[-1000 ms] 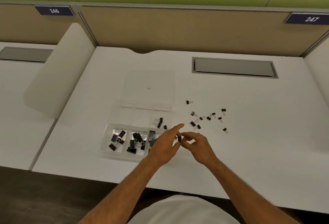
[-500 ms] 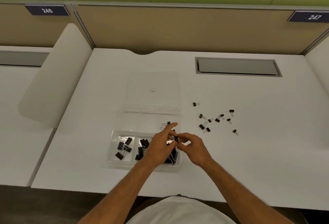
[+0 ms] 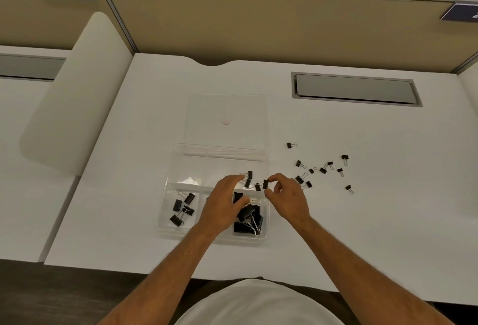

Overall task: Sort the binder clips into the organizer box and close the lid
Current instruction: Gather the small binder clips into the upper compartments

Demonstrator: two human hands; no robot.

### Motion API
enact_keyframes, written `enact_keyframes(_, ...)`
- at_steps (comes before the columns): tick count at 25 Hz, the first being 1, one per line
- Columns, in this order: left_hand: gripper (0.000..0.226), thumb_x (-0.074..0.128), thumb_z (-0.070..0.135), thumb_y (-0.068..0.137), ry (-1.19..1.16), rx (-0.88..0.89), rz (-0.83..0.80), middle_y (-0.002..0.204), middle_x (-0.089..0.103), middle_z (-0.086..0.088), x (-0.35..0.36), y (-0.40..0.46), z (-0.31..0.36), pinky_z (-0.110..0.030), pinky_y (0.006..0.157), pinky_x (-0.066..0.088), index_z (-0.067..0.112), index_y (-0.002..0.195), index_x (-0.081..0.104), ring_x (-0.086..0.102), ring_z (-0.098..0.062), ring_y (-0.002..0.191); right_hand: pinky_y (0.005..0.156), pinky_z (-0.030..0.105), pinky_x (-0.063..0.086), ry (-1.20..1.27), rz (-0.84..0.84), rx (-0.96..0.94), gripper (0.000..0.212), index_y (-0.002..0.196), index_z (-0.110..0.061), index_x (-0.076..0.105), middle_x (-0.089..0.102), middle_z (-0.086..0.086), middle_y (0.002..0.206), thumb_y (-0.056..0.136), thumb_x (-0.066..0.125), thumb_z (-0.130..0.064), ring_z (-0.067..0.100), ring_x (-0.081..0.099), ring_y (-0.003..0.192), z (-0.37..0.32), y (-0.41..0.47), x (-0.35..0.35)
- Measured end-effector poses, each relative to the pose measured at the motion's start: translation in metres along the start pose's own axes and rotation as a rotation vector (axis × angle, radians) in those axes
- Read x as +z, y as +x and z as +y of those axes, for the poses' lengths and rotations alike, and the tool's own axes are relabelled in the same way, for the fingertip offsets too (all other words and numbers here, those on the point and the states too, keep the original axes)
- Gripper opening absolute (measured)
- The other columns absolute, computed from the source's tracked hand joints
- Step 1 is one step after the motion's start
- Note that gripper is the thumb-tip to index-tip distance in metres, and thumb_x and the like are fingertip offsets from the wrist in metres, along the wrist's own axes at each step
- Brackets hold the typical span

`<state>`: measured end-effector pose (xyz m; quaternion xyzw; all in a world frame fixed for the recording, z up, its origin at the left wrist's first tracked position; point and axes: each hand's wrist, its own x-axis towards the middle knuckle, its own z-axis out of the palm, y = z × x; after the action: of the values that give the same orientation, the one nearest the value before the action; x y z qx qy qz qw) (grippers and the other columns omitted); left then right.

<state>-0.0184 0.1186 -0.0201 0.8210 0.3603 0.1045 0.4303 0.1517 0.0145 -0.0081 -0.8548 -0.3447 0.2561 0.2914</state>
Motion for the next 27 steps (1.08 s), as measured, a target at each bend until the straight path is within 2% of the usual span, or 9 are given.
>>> enact_keyframes(2, 0.063, 0.063, 0.039, 0.093, 0.115, 0.001, -0.082, 0.159, 0.028, 0.008, 0.003, 0.0, -0.017, -0.038, 0.121, 0.022, 0.027, 0.149, 0.036, 0.011, -0.006, 0.149, 0.061, 0.028, 0.048, -0.027, 0.005, 0.036, 0.022, 0.104, -0.024, 0.066, 0.059, -0.004, 0.061, 0.084, 0.07, -0.03, 0.01, 0.056, 0.066, 0.001, 0.007, -0.001)
enact_keyframes(4, 0.071, 0.055, 0.046, 0.097, 0.236, 0.058, -0.155, 0.165, 0.007, 0.008, 0.006, 0.0, -0.032, -0.039, 0.123, 0.009, 0.024, 0.155, 0.021, -0.008, -0.008, 0.15, 0.057, 0.027, 0.047, -0.046, -0.017, 0.037, 0.022, 0.105, -0.024, 0.065, 0.057, -0.005, 0.058, 0.084, 0.07, -0.03, 0.009, 0.055, 0.057, 0.001, 0.013, 0.0)
enact_keyframes(8, 0.077, 0.035, 0.056, 0.101, 0.457, 0.128, -0.207, 0.163, -0.02, 0.006, 0.013, -0.002, -0.044, -0.039, 0.122, -0.004, 0.021, 0.157, -0.005, -0.021, -0.011, 0.148, 0.059, 0.027, 0.049, -0.095, -0.069, 0.011, 0.024, 0.109, -0.026, 0.065, 0.06, -0.005, 0.064, 0.086, 0.068, -0.031, 0.01, 0.059, 0.061, 0.0, 0.019, 0.005)
enact_keyframes(13, 0.077, 0.027, 0.06, 0.101, 0.481, 0.118, -0.187, 0.162, -0.022, 0.004, 0.017, -0.002, -0.043, -0.038, 0.121, -0.006, 0.02, 0.156, -0.01, -0.021, -0.013, 0.149, 0.066, 0.032, 0.055, -0.109, -0.11, 0.004, 0.028, 0.114, -0.03, 0.064, 0.065, -0.002, 0.071, 0.086, 0.067, -0.035, 0.014, 0.062, 0.068, -0.001, 0.025, 0.012)
enact_keyframes(16, 0.077, 0.026, 0.061, 0.1, 0.477, 0.115, -0.187, 0.162, -0.022, 0.005, 0.017, -0.001, -0.045, -0.039, 0.121, -0.006, 0.021, 0.156, -0.009, -0.021, -0.013, 0.148, 0.073, 0.034, 0.056, -0.096, -0.14, 0.012, 0.041, 0.126, -0.034, 0.058, 0.065, -0.003, 0.075, 0.086, 0.068, -0.038, 0.014, 0.062, 0.074, 0.0, 0.027, 0.012)
enact_keyframes(18, 0.076, 0.025, 0.061, 0.1, 0.473, 0.12, -0.186, 0.162, -0.021, 0.005, 0.017, -0.001, -0.046, -0.039, 0.122, -0.005, 0.021, 0.156, -0.009, -0.021, -0.012, 0.149, 0.072, 0.034, 0.056, -0.07, -0.136, 0.015, 0.046, 0.131, -0.033, 0.055, 0.063, -0.005, 0.072, 0.087, 0.068, -0.034, 0.012, 0.061, 0.07, 0.003, 0.025, 0.01)
enact_keyframes(22, 0.075, 0.027, 0.058, 0.101, 0.462, 0.123, -0.171, 0.163, -0.02, 0.006, 0.018, -0.002, -0.046, -0.04, 0.122, -0.003, 0.022, 0.156, -0.008, -0.019, -0.012, 0.149, 0.068, 0.023, 0.051, 0.009, -0.113, -0.013, 0.045, 0.132, -0.029, 0.055, 0.061, -0.007, 0.07, 0.089, 0.067, -0.024, 0.007, 0.06, 0.068, 0.012, 0.017, 0.004)
enact_keyframes(27, 0.073, 0.031, 0.055, 0.102, 0.46, 0.118, -0.16, 0.163, -0.018, 0.008, 0.018, -0.003, -0.048, -0.04, 0.123, -0.002, 0.024, 0.156, -0.007, -0.017, -0.01, 0.149, 0.07, 0.012, 0.046, 0.112, -0.14, -0.045, 0.042, 0.131, -0.028, 0.057, 0.062, -0.007, 0.077, 0.091, 0.064, -0.016, 0.005, 0.059, 0.072, 0.025, -0.004, -0.005)
